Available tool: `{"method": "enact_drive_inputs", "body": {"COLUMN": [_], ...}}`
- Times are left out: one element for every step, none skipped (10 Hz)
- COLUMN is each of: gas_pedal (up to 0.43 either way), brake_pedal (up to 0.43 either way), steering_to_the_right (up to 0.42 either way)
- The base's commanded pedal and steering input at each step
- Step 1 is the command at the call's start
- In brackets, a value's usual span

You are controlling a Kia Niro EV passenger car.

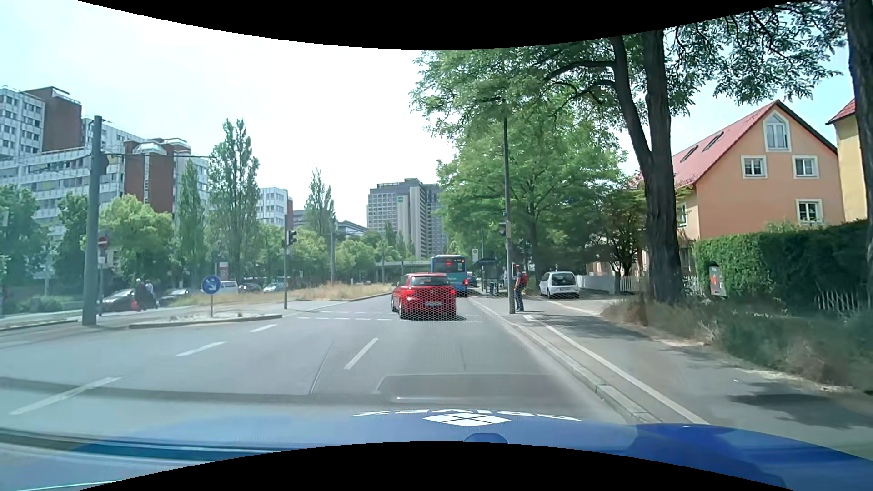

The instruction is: Follow the waypoints while adhering to traffic rules and regulations

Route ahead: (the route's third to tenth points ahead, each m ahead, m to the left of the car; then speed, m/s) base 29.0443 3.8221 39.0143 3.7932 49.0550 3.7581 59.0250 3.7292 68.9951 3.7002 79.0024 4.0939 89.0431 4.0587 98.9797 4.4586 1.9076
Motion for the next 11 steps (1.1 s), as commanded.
{"method": "enact_drive_inputs", "body": {"gas_pedal": [0.37, 0.378, 0.378, 0.39, 0.409, 0.421, 0.421, 0.429, 0.441, 0.449, 0.449], "brake_pedal": [0.0, 0.0, 0.0, 0.0, 0.0, 0.0, 0.0, 0.0, 0.0, 0.0, 0.0], "steering_to_the_right": [-0.019, -0.009, -0.004, -0.003, -0.004, -0.005, -0.005, -0.006, -0.009, -0.015, -0.017]}}
